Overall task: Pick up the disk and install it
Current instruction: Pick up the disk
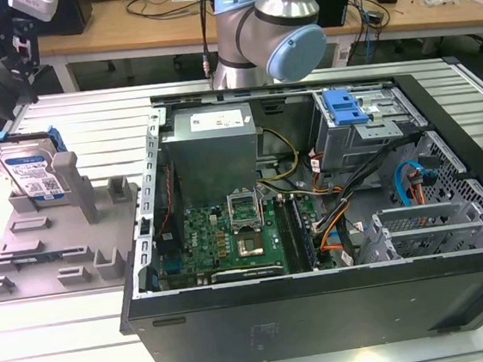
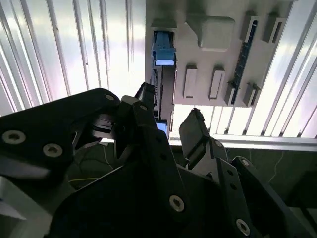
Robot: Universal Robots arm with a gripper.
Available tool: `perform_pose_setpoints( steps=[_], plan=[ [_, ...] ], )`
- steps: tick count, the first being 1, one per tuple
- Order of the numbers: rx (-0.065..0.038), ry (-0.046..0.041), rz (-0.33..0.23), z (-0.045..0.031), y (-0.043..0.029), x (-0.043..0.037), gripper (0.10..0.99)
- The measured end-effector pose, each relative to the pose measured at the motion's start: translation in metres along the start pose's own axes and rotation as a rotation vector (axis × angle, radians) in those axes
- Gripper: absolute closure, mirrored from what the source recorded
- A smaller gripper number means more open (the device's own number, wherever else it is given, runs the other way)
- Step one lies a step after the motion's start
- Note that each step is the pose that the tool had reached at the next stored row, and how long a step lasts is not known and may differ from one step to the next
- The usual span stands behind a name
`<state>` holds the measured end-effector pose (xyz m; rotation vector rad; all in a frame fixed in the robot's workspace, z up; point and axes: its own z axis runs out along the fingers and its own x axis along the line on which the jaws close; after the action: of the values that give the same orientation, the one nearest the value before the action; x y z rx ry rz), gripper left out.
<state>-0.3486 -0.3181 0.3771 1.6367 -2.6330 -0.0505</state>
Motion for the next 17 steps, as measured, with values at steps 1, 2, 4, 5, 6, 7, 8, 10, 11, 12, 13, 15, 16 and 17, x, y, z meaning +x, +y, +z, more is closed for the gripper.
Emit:
perform_pose_setpoints(
  steps=[1, 2, 4, 5, 6, 7, 8, 10, 11, 12, 13, 15, 16, 17],
  plan=[
    [0.003, 0.0015, -0.028, 0.0001, 0.0000, 0.0000, 0.604],
    [0.006, 0.0024, -0.045, 0.0002, 0.0000, 0.0000, 0.604],
    [0.022, 0.0024, -0.100, 0.0004, -0.0001, 0.0000, 0.604],
    [0.026, 0.0020, -0.119, 0.0006, -0.0001, 0.0000, 0.604],
    [0.028, 0.0018, -0.133, 0.0008, -0.0001, -0.0001, 0.604],
    [0.034, 0.0012, -0.164, 0.0011, -0.0001, 0.0000, 0.604],
    [0.037, 0.0009, -0.181, 0.0014, -0.0002, -0.0001, 0.604],
    [0.041, 0.0010, -0.217, 0.0019, -0.0001, -0.0001, 0.604],
    [0.042, 0.0010, -0.233, 0.0021, -0.0001, -0.0001, 0.604],
    [0.043, 0.0017, -0.263, 0.0023, -0.0002, 0.0000, 0.604],
    [0.044, 0.0022, -0.282, 0.0024, -0.0001, 0.0000, 0.604],
    [0.045, 0.0032, -0.322, 0.0026, -0.0001, 0.0000, 0.604],
    [0.045, 0.0037, -0.341, 0.0028, -0.0001, 0.0000, 0.604],
    [0.046, 0.0041, -0.364, 0.0030, -0.0002, -0.0001, 0.604]
  ],
)
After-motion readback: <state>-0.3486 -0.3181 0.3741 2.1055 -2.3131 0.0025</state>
